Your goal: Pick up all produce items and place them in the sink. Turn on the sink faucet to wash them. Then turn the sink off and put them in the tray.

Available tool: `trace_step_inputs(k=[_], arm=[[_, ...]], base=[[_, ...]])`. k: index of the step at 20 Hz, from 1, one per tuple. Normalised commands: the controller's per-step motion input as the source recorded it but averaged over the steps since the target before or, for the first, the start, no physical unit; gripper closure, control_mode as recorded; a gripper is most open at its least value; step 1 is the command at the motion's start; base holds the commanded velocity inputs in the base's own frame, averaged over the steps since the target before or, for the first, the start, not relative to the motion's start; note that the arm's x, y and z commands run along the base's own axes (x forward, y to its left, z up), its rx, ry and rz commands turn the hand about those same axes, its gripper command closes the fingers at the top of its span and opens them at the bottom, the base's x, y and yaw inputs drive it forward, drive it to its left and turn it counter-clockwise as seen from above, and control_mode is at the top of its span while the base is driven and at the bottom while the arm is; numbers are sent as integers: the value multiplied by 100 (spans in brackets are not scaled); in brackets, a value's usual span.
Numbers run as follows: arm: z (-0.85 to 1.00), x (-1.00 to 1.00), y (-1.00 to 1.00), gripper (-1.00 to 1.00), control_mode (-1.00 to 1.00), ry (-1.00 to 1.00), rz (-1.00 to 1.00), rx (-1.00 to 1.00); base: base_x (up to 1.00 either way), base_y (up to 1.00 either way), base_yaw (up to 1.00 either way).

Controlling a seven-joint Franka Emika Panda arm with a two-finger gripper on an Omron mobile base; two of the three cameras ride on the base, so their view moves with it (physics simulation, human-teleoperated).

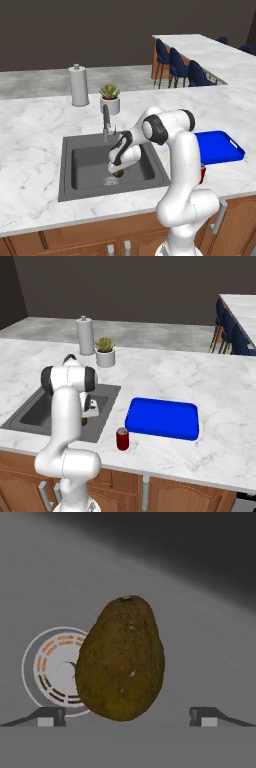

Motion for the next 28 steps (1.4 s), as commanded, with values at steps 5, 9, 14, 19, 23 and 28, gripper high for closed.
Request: trace_step_inputs(k=[5, 9, 14, 19, 23, 28], arm=[[41, -31, -26, -100, -100, -5, 3, 2], [51, -28, -17, -100, -100, -6, 2, 5], [65, -25, -3, -100, -100, -6, 1, 5], [75, -21, 0, -100, -100, -5, 0, 2], [76, -23, 0, -100, -100, -8, 0, 0], [75, -22, 0, -100, -100, -10, 0, 0]], base=[[0, 0, 0], [0, 0, 0], [0, 0, 0], [0, 0, 0], [0, 0, 0], [0, 0, 0]])
